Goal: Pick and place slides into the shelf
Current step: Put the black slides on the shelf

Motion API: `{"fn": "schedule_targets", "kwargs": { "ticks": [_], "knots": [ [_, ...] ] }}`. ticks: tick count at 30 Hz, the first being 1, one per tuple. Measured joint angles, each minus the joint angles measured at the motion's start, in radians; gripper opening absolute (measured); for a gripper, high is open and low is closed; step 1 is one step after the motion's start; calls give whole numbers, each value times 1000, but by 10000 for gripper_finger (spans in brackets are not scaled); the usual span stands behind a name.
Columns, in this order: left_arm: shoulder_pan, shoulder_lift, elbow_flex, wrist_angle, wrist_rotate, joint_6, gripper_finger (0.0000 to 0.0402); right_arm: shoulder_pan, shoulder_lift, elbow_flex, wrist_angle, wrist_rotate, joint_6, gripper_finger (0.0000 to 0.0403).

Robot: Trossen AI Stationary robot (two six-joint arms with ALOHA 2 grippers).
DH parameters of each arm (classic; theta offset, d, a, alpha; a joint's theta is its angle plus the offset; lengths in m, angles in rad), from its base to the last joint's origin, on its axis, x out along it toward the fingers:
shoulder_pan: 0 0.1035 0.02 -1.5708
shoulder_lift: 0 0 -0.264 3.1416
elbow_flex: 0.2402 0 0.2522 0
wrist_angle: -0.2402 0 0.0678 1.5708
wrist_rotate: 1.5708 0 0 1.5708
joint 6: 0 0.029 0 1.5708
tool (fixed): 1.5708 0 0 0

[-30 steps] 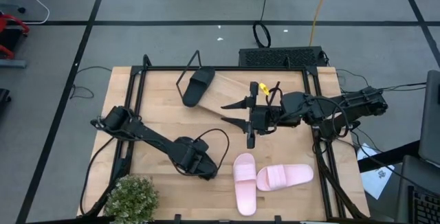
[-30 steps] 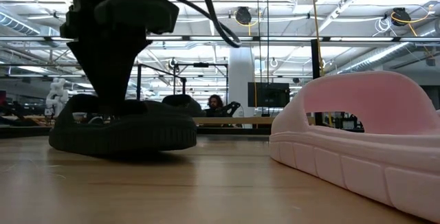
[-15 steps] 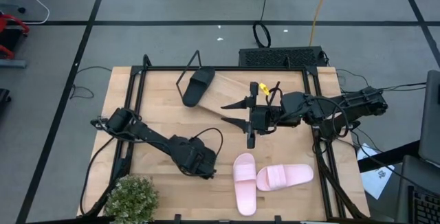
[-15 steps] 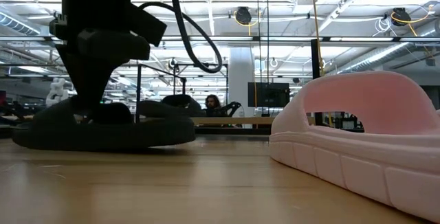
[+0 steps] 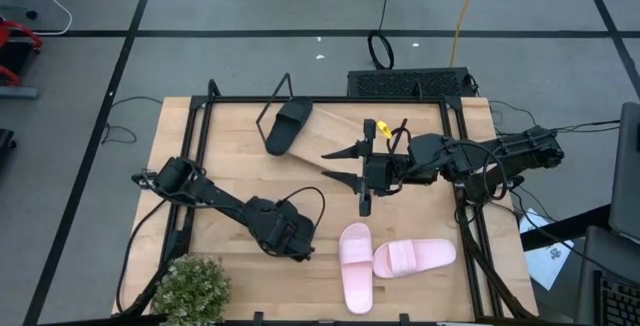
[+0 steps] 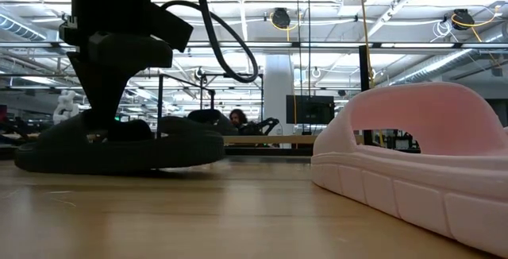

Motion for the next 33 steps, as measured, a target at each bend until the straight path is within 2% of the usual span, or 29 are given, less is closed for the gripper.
{"fn": "schedule_targets", "kwargs": {
  "ticks": [5, 11, 18, 25, 33],
  "knots": [
    [-1, 0, 32, -77, -12, 4, 2, 0, 0, 0, 0, 0, 0, 130],
    [-1, 0, 148, -210, -65, 26, 1, 0, 0, 0, 0, 0, 0, 130],
    [-21, 0, 276, -229, -129, 85, 0, 0, 0, 0, 0, 0, 0, 130],
    [-50, 0, 319, -230, -193, 148, 0, 0, 0, 0, 5, 0, 0, 130],
    [-69, 0, 371, -231, -316, 272, 0, 0, 0, 0, 158, 58, -77, 130]
  ]
}}
